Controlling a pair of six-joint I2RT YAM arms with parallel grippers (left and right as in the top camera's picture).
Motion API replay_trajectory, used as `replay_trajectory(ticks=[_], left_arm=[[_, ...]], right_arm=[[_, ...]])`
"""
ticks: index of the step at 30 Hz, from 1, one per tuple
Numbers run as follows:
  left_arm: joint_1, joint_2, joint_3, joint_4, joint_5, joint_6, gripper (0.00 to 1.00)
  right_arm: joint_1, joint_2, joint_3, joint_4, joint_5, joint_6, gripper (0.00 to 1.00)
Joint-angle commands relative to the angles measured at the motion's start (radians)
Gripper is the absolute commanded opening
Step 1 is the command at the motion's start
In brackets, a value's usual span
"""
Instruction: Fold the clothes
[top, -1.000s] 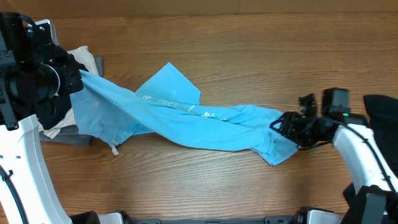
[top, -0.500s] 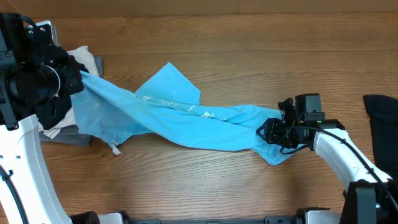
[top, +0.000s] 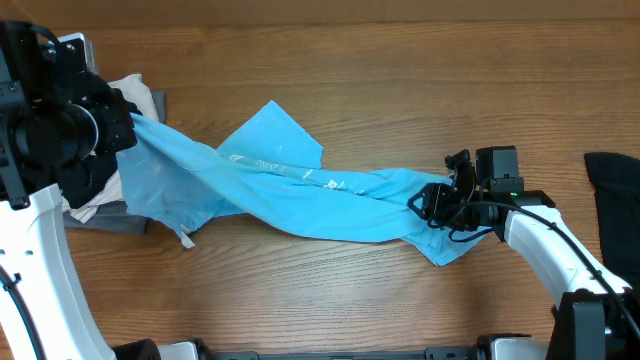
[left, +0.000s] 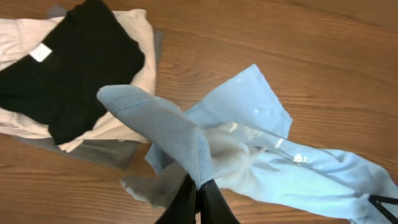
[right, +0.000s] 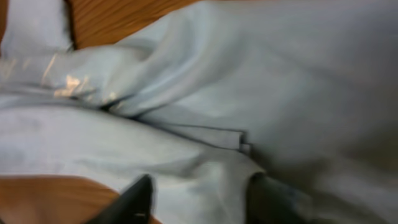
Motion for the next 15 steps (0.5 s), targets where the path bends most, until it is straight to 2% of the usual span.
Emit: replay_trajectory(ticks=[1,6,10,12,13,14,15], left_arm=[[0.008,-0.013,0.003,-0.003,0.063,0.027,0.04],[0.008,-0.032,0.003,-0.008,0.095,0.035,0.04],[0.008,-0.045,0.003,-0.01,0.093,0.046,0.04],[0.008,-0.047,0.003,-0.009,0.094,0.046,0.04],[0.008,-0.047,0.003,-0.009,0.094,0.046,0.04],[0.008,-0.047,0.003,-0.008,0.093,0.046,0.04],[0.008,-0.047,0.003,-0.007,0.093,0.046,0.05]], right_arm=[[0.016,0.009,-0.008,-0.014,0.042,0.014,0.38],[0.031,0.037,-0.055,-0.104,0.043,0.071,0.17],[0.021,0.034,-0.035,-0.266,0.043,0.116,0.12],[0.016,0.034,-0.025,-0.342,0.042,0.132,0.12],[0.016,0.033,-0.022,-0.359,0.043,0.131,0.16],[0.016,0.033,-0.02,-0.365,0.047,0.131,0.26],[0.015,0.033,-0.02,-0.356,0.055,0.131,0.32]])
